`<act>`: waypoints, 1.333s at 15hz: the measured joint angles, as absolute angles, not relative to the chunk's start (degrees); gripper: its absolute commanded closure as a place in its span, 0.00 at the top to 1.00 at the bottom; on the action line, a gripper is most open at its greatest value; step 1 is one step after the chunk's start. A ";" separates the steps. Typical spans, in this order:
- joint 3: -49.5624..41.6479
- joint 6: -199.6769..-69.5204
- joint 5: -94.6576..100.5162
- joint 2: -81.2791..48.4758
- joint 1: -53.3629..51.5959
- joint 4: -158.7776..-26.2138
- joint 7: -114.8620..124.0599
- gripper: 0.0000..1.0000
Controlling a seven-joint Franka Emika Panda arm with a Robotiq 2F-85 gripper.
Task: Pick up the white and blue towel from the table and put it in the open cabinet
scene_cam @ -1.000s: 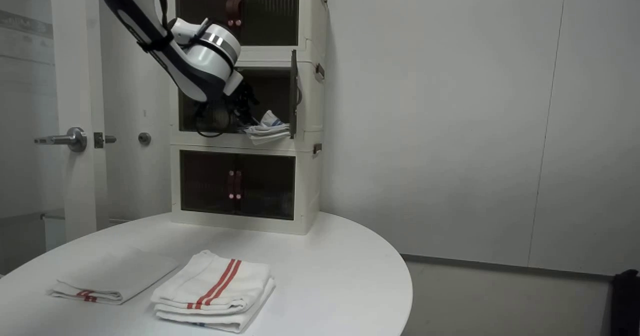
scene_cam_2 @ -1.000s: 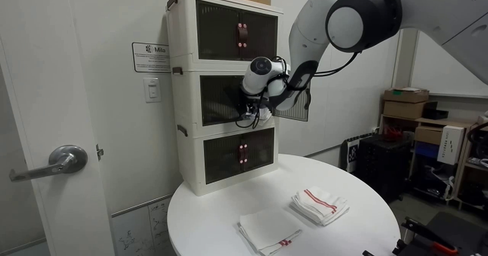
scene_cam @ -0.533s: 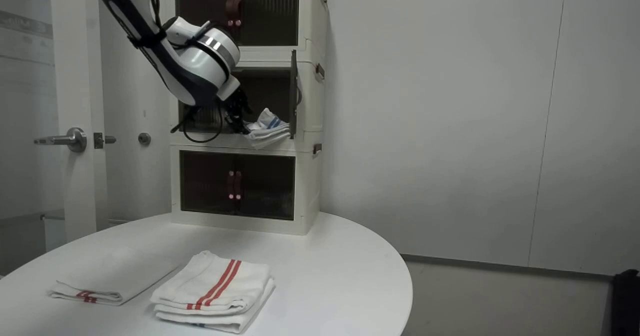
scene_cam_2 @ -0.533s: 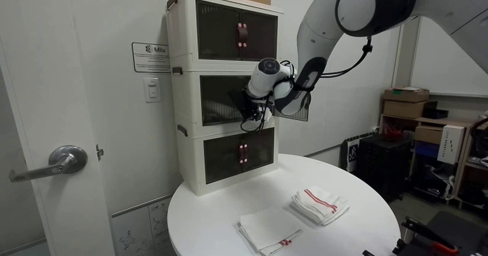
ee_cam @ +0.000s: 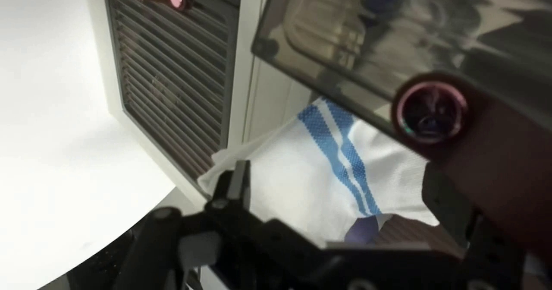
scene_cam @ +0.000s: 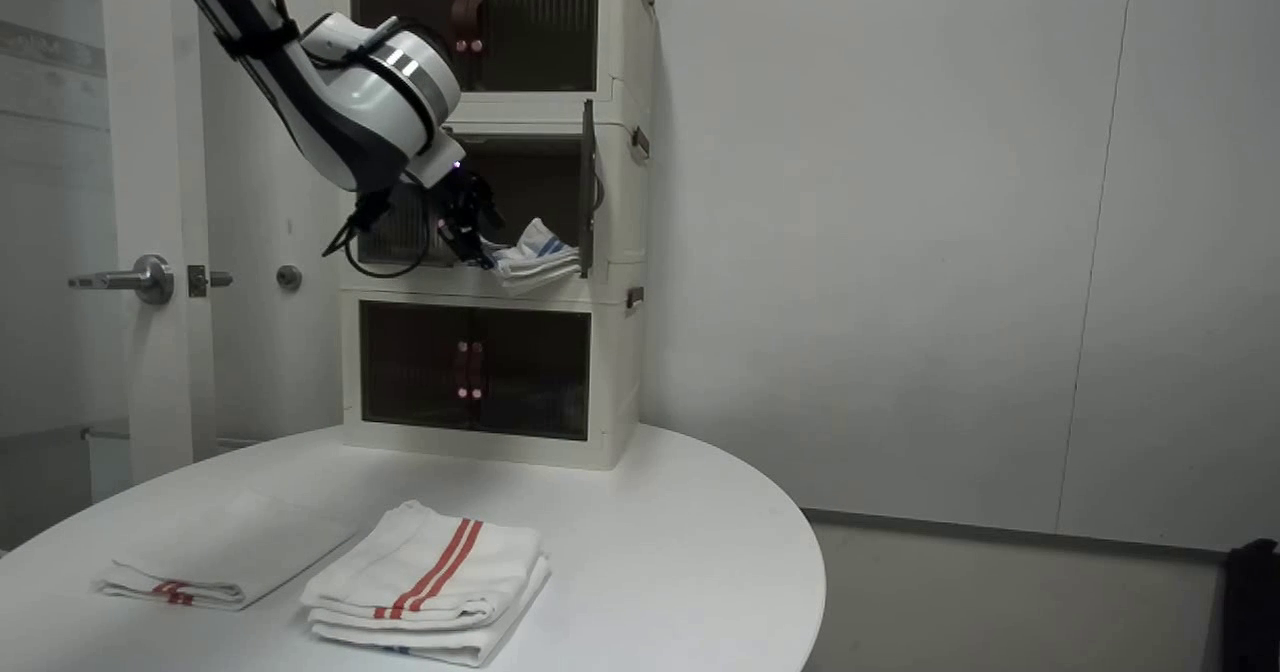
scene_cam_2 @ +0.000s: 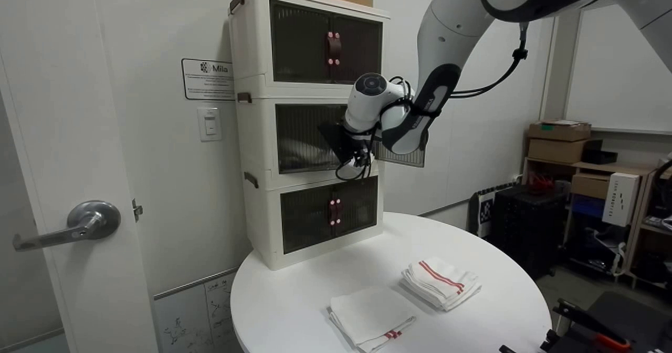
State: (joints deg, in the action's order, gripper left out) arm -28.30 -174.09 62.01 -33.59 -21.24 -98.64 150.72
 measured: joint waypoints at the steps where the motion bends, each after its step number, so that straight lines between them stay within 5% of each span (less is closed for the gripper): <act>1: -28.67 -172.41 62.10 -33.04 -21.82 -99.28 151.12 1.00; 10: -44.97 -164.16 59.34 -33.00 -35.64 -102.05 156.05 1.00; 20: -54.34 -184.62 43.40 -33.36 -44.16 -116.99 155.56 1.00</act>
